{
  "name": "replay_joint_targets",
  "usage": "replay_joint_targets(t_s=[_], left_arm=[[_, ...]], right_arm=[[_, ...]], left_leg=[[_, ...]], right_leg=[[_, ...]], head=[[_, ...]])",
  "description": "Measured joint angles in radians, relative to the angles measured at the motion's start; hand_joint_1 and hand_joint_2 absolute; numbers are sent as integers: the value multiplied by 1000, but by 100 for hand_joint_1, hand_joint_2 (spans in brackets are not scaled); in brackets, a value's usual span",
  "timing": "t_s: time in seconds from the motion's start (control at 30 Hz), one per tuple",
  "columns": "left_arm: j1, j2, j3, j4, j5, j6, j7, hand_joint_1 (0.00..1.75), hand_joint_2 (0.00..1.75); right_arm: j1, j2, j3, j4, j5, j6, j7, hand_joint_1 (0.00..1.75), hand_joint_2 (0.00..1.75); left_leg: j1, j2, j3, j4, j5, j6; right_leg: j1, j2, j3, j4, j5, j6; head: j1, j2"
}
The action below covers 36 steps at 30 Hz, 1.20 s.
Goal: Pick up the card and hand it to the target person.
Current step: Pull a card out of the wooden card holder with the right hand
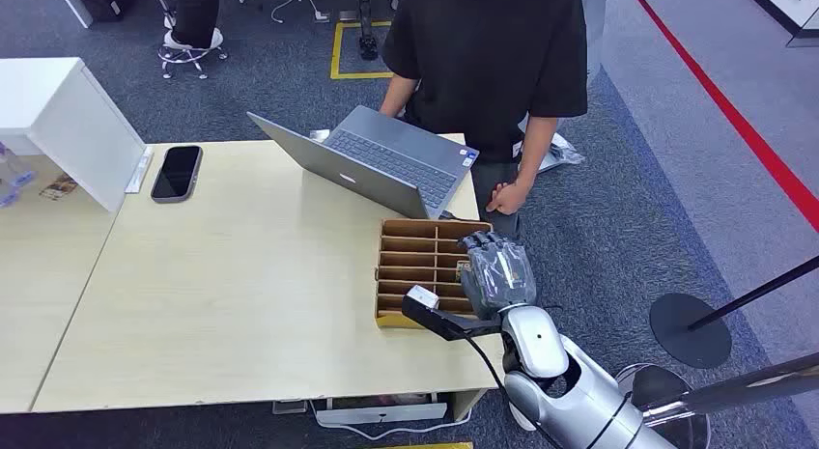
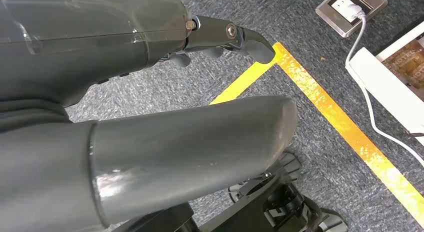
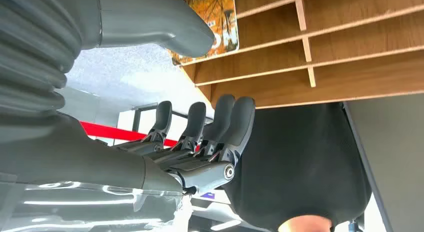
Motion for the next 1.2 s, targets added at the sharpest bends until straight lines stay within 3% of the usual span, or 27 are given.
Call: replay_joint_targets(t_s=[0.27,0.4,0.83,1.0,1.2], left_arm=[[0,-1,0,0,0,0,1,0,0],[0,-1,0,0,-4,0,4,0,0],[1,-1,0,0,-4,-1,10,0,0],[1,-1,0,0,-3,-1,9,0,0],[0,-1,0,0,-9,-1,9,0,0]], right_arm=[[2,0,2,12,-10,1,0,69,175],[2,0,2,18,-16,0,5,78,175],[5,-2,0,55,22,-12,18,74,175],[5,-1,0,55,40,-7,18,80,175],[4,0,3,54,78,8,19,69,175]], left_leg=[[0,0,0,0,0,0],[0,0,0,0,0,0],[0,0,0,0,0,0],[0,0,0,0,0,0],[0,0,0,0,0,0]], right_leg=[[0,0,0,0,0,0],[0,0,0,0,0,0],[0,0,0,0,0,0],[0,0,0,0,0,0],[0,0,0,0,0,0]], head=[[0,0],[0,0],[0,0],[0,0],[0,0]])
